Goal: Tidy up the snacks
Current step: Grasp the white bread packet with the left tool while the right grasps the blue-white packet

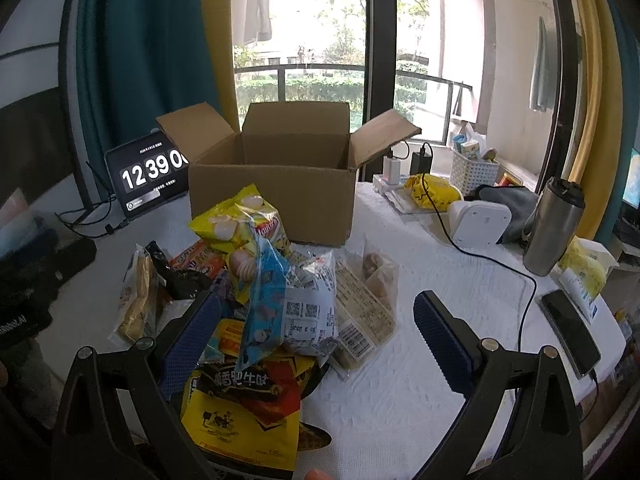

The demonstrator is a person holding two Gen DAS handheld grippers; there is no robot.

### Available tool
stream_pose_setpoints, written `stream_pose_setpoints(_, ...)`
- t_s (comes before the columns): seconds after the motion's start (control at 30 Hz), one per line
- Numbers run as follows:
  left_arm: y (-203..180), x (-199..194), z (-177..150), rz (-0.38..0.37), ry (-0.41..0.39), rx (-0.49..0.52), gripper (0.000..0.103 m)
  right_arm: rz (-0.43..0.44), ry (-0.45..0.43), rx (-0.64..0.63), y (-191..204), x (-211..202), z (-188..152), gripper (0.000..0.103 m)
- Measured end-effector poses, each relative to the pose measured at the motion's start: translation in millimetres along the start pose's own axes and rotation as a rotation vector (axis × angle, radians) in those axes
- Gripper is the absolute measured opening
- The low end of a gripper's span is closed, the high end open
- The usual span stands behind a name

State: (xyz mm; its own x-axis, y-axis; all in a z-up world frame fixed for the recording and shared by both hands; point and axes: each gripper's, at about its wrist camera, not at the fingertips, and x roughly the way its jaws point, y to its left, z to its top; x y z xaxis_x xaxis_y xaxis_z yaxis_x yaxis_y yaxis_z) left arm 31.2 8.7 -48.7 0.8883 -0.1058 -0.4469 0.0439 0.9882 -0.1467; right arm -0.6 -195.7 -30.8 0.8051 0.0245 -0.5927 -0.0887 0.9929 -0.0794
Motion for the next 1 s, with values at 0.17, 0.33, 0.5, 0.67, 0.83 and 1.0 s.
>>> stream_pose_setpoints(0.17, 7, 23, -17, -0.024, 0.099, -0.035, 0.103, 0.006, 0.053, -0.005, 0, 15, -9, 0.099)
stream_pose_setpoints(0.33, 11, 53, -31, -0.054, 0.216, -0.088, 0.102, 0.019, 0.086, -0.004, 0, 33, -12, 0.099)
stream_pose_setpoints(0.5, 14, 72, -37, -0.054, 0.301, -0.127, 0.094, 0.043, 0.119, 0.006, -1, 55, -12, 0.099)
stream_pose_setpoints(0.67, 16, 79, -41, -0.071, 0.344, -0.140, 0.089, 0.073, 0.145, 0.003, 0, 75, -9, 0.093)
stream_pose_setpoints(0.83, 28, 78, -45, -0.069, 0.368, -0.175, 0.068, 0.084, 0.171, 0.021, -3, 89, -8, 0.084)
stream_pose_setpoints(1.0, 47, 88, -60, -0.031, 0.443, -0.245, 0.050, 0.106, 0.173, 0.043, -8, 92, -8, 0.081)
